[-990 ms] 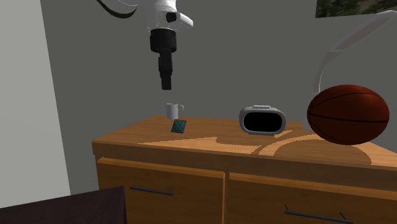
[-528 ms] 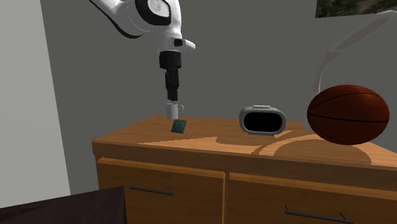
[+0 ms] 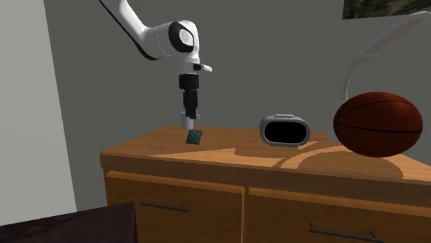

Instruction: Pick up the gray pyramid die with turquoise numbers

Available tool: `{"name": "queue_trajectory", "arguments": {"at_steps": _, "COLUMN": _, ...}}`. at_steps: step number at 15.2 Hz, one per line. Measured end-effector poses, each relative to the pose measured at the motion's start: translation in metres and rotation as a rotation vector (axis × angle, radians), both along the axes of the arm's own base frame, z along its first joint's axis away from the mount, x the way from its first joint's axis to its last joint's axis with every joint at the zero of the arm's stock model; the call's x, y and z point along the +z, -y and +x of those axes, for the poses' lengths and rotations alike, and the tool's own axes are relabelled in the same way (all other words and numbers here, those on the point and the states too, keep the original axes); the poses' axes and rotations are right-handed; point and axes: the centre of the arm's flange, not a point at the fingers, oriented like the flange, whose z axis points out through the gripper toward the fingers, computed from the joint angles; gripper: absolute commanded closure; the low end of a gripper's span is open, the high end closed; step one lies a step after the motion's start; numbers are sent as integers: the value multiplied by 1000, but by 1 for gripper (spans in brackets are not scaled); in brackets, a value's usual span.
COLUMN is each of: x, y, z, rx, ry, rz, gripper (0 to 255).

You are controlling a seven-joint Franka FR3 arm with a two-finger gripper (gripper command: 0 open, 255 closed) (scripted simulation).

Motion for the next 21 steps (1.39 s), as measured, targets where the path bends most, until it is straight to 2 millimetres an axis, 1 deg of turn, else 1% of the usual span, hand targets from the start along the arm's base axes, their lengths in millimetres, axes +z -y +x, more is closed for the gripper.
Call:
{"name": "queue_trajectory", "arguments": {"at_steps": 1, "x": -5, "y": -10, "z": 3, "rx": 5, "ry": -1, "rz": -3, "gripper": 0}}
{"name": "queue_trajectory", "arguments": {"at_steps": 2, "x": -15, "y": -21, "z": 7, "rx": 9, "ry": -1, "rz": -4, "gripper": 0}}
{"name": "queue_trajectory", "arguments": {"at_steps": 7, "x": -46, "y": -82, "z": 28, "rx": 31, "ry": -7, "rz": -17, "gripper": 0}}
{"name": "queue_trajectory", "arguments": {"at_steps": 9, "x": -58, "y": -104, "z": 35, "rx": 40, "ry": -9, "rz": -22, "gripper": 0}}
{"name": "queue_trajectory", "arguments": {"at_steps": 10, "x": -64, "y": -110, "z": 36, "rx": 42, "ry": -9, "rz": -24, "gripper": 0}}
{"name": "queue_trajectory", "arguments": {"at_steps": 16, "x": -97, "y": -117, "z": 36, "rx": 44, "ry": -9, "rz": -26, "gripper": 0}}
{"name": "queue_trajectory", "arguments": {"at_steps": 18, "x": -104, "y": -115, "z": 35, "rx": 44, "ry": -9, "rz": -26, "gripper": 0}}
{"name": "queue_trajectory", "arguments": {"at_steps": 19, "x": -105, "y": -115, "z": 36, "rx": 44, "ry": -9, "rz": -26, "gripper": 255}}
{"name": "queue_trajectory", "arguments": {"at_steps": 21, "x": -105, "y": -115, "z": 36, "rx": 43, "ry": -8, "rz": -26, "gripper": 255}}
